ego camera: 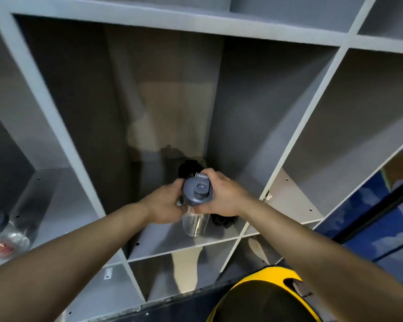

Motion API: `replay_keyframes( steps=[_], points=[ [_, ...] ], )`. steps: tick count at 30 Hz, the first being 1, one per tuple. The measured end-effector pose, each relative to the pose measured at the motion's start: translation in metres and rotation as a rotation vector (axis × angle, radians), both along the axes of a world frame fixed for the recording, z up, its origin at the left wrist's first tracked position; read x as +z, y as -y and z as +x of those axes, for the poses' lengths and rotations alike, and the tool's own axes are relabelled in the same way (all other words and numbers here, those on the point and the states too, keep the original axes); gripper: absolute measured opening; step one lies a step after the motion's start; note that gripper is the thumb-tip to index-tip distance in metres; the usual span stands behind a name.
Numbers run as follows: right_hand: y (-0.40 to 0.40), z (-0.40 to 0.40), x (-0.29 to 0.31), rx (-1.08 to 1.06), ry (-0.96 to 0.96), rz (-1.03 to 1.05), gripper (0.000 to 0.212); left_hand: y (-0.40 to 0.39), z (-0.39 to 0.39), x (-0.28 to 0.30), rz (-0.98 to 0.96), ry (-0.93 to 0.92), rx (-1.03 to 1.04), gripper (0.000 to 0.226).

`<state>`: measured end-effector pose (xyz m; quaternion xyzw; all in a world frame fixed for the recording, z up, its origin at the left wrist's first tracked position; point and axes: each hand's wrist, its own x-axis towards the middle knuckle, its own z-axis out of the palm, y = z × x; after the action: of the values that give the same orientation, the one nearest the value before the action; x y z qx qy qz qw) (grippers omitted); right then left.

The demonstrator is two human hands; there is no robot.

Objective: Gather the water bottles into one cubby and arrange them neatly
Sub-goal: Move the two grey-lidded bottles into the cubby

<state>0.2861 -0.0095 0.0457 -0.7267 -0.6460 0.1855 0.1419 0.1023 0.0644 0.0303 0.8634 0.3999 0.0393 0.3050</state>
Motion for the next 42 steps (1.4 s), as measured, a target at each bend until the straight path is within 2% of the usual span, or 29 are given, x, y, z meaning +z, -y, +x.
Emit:
replay_keyframes(
  steps=[5,11,19,22,25,30,36,42],
  points=[
    [0.050,-0.077,0.042,0.082,0.142,0.047,0.089,0.036,-0.076,0.036,0.067,0.068,-0.104,0.056],
    [0.079,-0.208,0.055,0.112,0.165,0.099,0.090,0.064,-0.216,0.056,0.097,0.080,-0.128,0.051],
    [0.041,-0.355,0.046,0.179,0.136,0.144,0.091,0.046,-0.366,0.054,0.143,0.107,0.037,0.051],
    [0.010,-0.384,0.027,0.165,0.040,0.106,0.089,0.029,-0.396,0.037,0.101,0.171,0.116,0.047],
    [-0.025,-0.402,0.003,0.147,-0.045,0.065,0.090,0.002,-0.417,0.008,-0.041,0.254,0.251,0.044],
    [-0.085,-0.412,-0.037,0.127,-0.078,0.008,0.092,-0.044,-0.427,-0.032,-0.450,0.463,0.526,0.053],
    [-0.151,-0.412,-0.092,0.096,-0.096,-0.046,0.093,-0.080,-0.403,-0.066,-0.624,0.534,0.762,0.039],
    [-0.188,-0.401,-0.137,0.070,-0.196,-0.103,0.101,-0.104,-0.379,-0.088,-0.661,0.565,0.742,0.030]
  ],
)
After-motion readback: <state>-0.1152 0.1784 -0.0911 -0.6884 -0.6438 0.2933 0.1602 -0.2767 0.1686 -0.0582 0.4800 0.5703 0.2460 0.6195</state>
